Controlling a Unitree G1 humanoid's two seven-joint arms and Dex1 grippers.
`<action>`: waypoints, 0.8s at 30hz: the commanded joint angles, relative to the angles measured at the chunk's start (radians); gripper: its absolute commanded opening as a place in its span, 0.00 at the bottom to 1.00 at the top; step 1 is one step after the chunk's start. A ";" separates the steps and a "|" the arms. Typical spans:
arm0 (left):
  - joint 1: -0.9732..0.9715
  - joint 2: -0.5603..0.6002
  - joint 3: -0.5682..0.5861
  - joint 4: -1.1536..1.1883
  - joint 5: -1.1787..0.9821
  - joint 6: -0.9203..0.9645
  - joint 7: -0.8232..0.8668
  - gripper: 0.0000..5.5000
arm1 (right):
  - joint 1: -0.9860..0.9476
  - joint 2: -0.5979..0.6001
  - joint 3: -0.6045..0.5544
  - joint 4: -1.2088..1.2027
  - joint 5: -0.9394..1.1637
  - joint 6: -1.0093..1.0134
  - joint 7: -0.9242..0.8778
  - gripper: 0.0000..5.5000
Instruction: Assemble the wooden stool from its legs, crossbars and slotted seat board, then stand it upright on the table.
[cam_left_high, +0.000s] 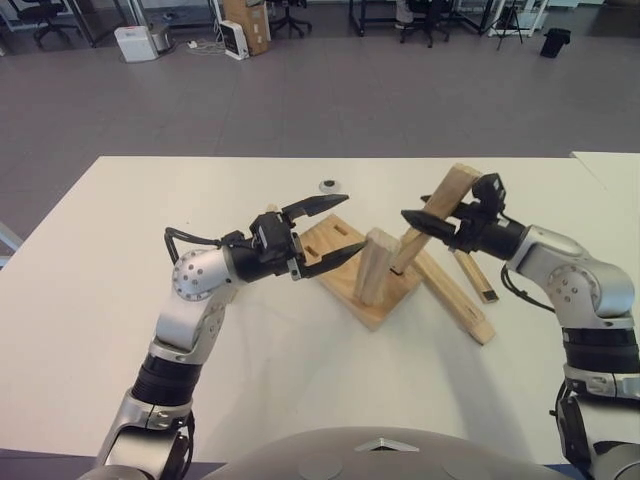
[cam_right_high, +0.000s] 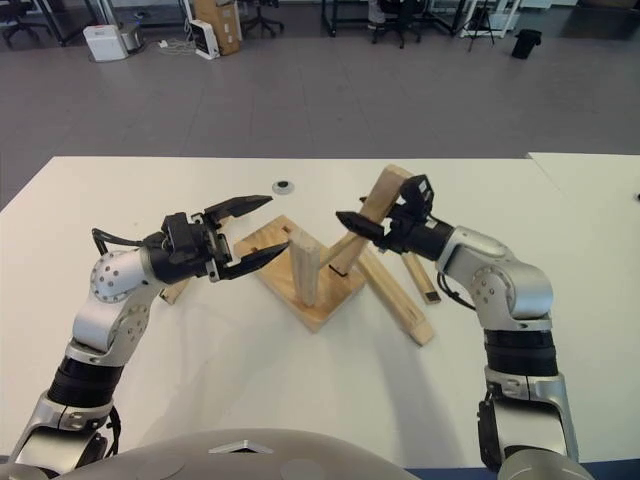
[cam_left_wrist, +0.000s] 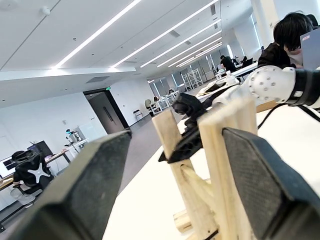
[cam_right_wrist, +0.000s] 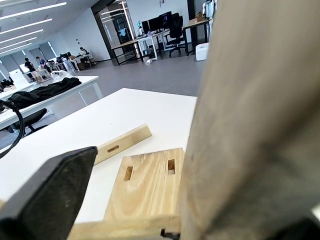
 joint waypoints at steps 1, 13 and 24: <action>0.016 -0.002 -0.028 -0.026 0.009 0.019 0.001 0.61 | -0.075 -0.001 -0.047 0.012 0.029 0.012 -0.004 0.75; -0.397 -0.032 0.270 0.535 -0.047 -0.029 0.153 0.61 | -0.034 -0.029 -0.294 0.104 0.012 -0.009 -0.222 0.75; -0.575 0.036 -0.166 1.473 0.724 -0.250 0.432 0.61 | 0.492 -0.269 0.347 -0.361 -0.399 -0.093 -0.009 0.75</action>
